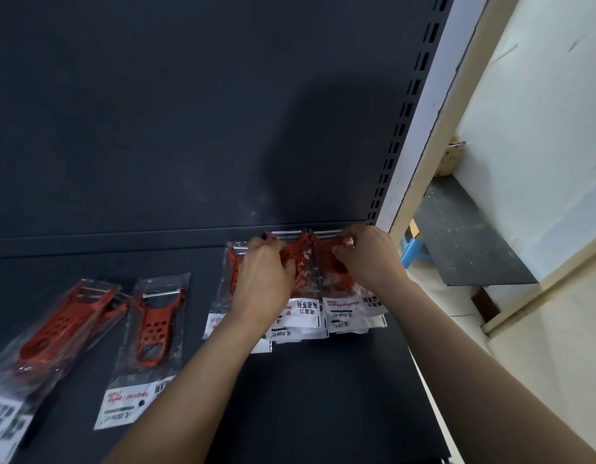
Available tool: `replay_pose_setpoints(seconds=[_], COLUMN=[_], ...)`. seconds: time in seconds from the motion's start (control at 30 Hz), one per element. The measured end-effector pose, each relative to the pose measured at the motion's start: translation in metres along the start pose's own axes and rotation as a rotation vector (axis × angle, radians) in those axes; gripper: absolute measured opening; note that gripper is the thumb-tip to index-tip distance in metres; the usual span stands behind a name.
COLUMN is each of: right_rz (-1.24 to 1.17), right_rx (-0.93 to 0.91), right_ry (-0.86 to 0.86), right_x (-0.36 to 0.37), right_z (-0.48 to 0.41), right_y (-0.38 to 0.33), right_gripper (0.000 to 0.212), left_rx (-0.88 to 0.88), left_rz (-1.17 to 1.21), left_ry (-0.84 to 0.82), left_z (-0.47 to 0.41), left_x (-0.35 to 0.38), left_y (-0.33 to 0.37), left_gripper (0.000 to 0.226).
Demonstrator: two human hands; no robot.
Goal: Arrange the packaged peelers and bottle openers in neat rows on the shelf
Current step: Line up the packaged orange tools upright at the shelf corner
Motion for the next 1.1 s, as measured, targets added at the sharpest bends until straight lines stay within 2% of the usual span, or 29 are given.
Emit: replay_pose_setpoints(seconds=[0.13,0.23,0.43,0.6,0.77,0.9,1.0,1.1], right_rz=[0.044,0.026,-0.083,0.021,0.116,0.186,0.196,0.144], right_rx=[-0.020,-0.109,-0.317,-0.409,-0.348,-0.301,-0.245,-0.186], right_ry=[0.109,0.149,-0.054,-0.267,-0.367,-0.327,-0.316,-0.322], right_x=[-0.007,-0.008,0.024,0.070,0.102,0.115,0.121,0.121], right_z=[0.007,0.019,0.065,0.105,0.134,0.144,0.147,0.147], right_y=[-0.011,-0.035,-0.110,-0.159,-0.182,-0.193,-0.198,-0.201], right_gripper=[0.023,0.028,0.030,0.035,0.048,0.056,0.055,0.054], left_rx=[0.010,0.014,-0.039,-0.231,-0.361,-0.353,-0.339,-0.314], left_rz=[-0.051,-0.091,-0.243,-0.461,-0.484,-0.414,-0.328,-0.240], left_ry=[0.059,0.121,0.151,0.091,0.001,-0.012,-0.024,0.046], left_z=[0.005,0.015,0.048,0.081,0.106,0.113,0.113,0.113], left_x=[-0.018,-0.039,-0.085,-0.125,-0.146,-0.157,-0.165,-0.174], left_y=[-0.005,-0.016,-0.060,-0.112,-0.147,-0.159,-0.164,-0.168], left_gripper=[0.025,0.023,0.027,0.030,0.040,0.044,0.043,0.036])
Point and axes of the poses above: each hand's wrist, its own z-axis away from the middle knuckle, its own x-axis out of the palm, y = z × x, the point moved 3 cm from there along -z, towards the middle knuckle, and after that the axes turned 13 degrees about x, right-handed, at the moved point
